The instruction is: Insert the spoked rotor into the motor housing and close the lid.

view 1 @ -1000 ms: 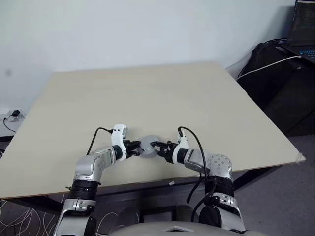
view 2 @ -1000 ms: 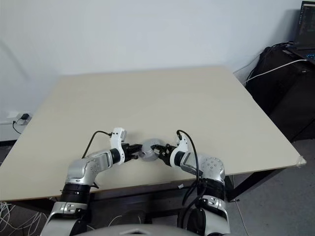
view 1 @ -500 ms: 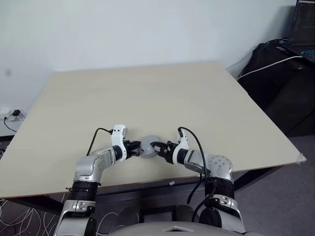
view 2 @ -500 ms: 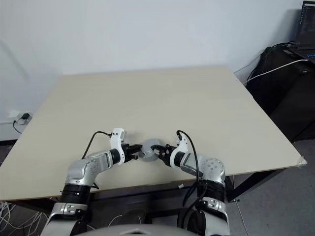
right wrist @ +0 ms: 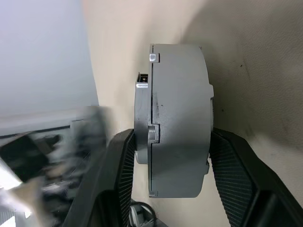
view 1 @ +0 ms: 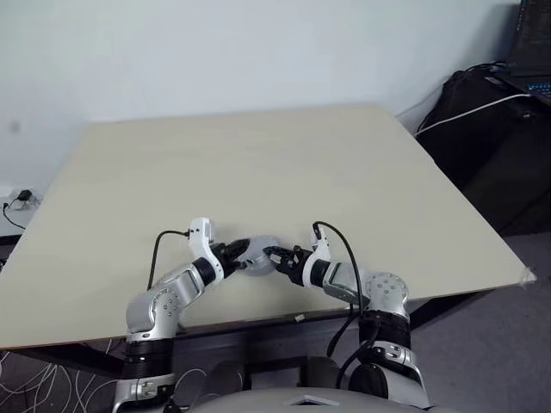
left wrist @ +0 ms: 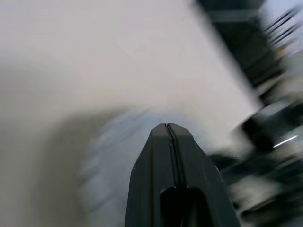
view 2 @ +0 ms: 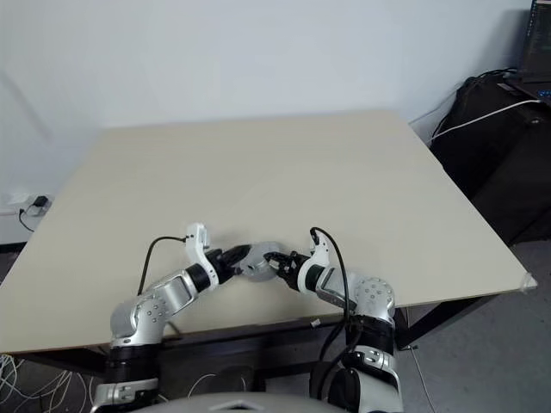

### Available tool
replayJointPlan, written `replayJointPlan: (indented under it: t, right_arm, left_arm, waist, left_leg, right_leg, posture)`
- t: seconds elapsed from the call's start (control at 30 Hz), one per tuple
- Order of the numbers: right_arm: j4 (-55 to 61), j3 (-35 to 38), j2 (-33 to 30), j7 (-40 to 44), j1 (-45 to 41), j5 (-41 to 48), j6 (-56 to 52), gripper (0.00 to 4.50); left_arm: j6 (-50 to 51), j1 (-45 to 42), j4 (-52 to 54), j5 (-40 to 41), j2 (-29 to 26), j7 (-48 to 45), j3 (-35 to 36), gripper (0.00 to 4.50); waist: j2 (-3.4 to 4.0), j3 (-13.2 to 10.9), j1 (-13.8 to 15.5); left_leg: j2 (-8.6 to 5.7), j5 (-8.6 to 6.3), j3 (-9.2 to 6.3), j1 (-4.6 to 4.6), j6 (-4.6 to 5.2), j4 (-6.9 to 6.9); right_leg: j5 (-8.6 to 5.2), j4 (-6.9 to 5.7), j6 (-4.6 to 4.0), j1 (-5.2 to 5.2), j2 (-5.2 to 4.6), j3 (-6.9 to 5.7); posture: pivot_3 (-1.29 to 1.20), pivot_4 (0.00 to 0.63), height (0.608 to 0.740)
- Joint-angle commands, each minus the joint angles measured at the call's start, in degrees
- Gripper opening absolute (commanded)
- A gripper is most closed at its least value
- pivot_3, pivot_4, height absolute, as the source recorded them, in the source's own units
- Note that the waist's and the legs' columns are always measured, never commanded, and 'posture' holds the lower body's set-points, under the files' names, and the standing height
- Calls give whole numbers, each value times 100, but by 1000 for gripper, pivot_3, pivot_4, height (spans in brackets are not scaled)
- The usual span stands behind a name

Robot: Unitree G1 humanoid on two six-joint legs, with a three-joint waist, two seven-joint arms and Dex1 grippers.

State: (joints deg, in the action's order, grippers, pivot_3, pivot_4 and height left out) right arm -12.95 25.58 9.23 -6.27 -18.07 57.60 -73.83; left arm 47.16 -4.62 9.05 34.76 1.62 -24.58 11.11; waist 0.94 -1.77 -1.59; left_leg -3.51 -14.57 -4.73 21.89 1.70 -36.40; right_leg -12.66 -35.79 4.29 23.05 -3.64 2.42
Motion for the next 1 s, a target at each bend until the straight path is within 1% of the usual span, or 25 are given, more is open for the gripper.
replayJointPlan:
  t: [0.03, 0.1, 0.2, 0.37, 0.47, 0.6, 0.67, 0.8, 0.9, 1.0]
  right_arm:
    - [221, -36, 420, 38, 178, 188, 125, 2088]
    - [247, -22, 418, 40, 180, 223, 139, 2088]
    - [279, -9, 416, 62, 168, 284, 178, 2088]
    - [437, 20, 449, 159, 103, 535, 176, 2088]
    - [578, -40, 481, 263, 109, 700, 138, 2088]
    - [730, -112, 498, 344, 137, 875, 158, 2088]
    - [784, -123, 490, 375, 139, 972, 161, 2088]
    - [867, -199, 460, 453, 162, 1195, 70, 2088]
    - [932, -318, 432, 554, 213, 1384, -134, 2088]
    - [1022, -441, 416, 630, 261, 1554, -323, 2088]
  left_arm:
    - [-25, 361, 498, 789, 329, 264, 466, 0]
    - [67, 676, 623, 1209, 516, 394, 565, 0]
    - [132, 1204, 791, 1771, 643, 370, 539, 0]
    - [43, 2044, 721, 3043, 998, 533, 727, 0]
    - [-90, 2324, 637, 3445, 1016, 612, 649, 0]
    - [-320, 2537, 586, 3786, 965, 662, 478, 0]
    - [-462, 2608, 561, 3924, 968, 702, 396, 0]
    - [-675, 2673, 481, 4152, 945, 726, 224, 0]
    - [-797, 2686, 475, 4255, 866, 639, 91, 596]
    - [-863, 2685, 462, 4393, 810, 534, -11, 1559]
  waist:
    - [-4, -3, -15]
    - [-6, -5, -21]
    - [-22, -18, -21]
    - [-41, -45, -40]
    - [-42, -53, -52]
    - [-44, -55, -49]
    - [-46, -56, -37]
    - [-45, -57, -49]
    - [-44, -57, -54]
    - [-44, -57, -54]
  left_leg:
    - [3, 0, 2, 0, 0, 3]
    - [10, 1, 5, 0, 0, 10]
    - [11, 2, 5, 0, 1, 12]
    - [10, 2, 10, 1, 1, 7]
    - [13, 2, 14, 1, 1, 7]
    - [12, 0, 21, 5, 3, 10]
    - [12, 0, 17, 10, 2, 9]
    - [13, 1, 24, 10, 2, 8]
    - [13, 1, 27, 10, 2, 8]
    - [14, 1, 27, 11, 3, 8]
  right_leg:
    - [-1, 0, -1, 2, 1, 0]
    - [-6, -2, -8, 6, 7, -2]
    - [-12, -3, -17, 9, 12, -3]
    - [-25, -2, -30, 10, 10, 3]
    - [-41, -2, -11, 14, 10, 3]
    - [-41, -2, -22, 28, 8, 7]
    - [-31, -2, -41, 38, 9, 4]
    - [-33, -3, -40, 34, 9, 7]
    - [-30, -3, -45, 32, 11, 10]
    - [-29, -7, -48, 32, 14, 11]
  posture:
    - [0, 0, 740]
    - [0, 0, 740]
    - [0, 0, 740]
    - [0, 0, 740]
    - [0, 0, 740]
    - [0, 0, 740]
    - [0, 0, 740]
    - [0, 0, 740]
    - [0, 0, 740]
    - [0, 0, 740]
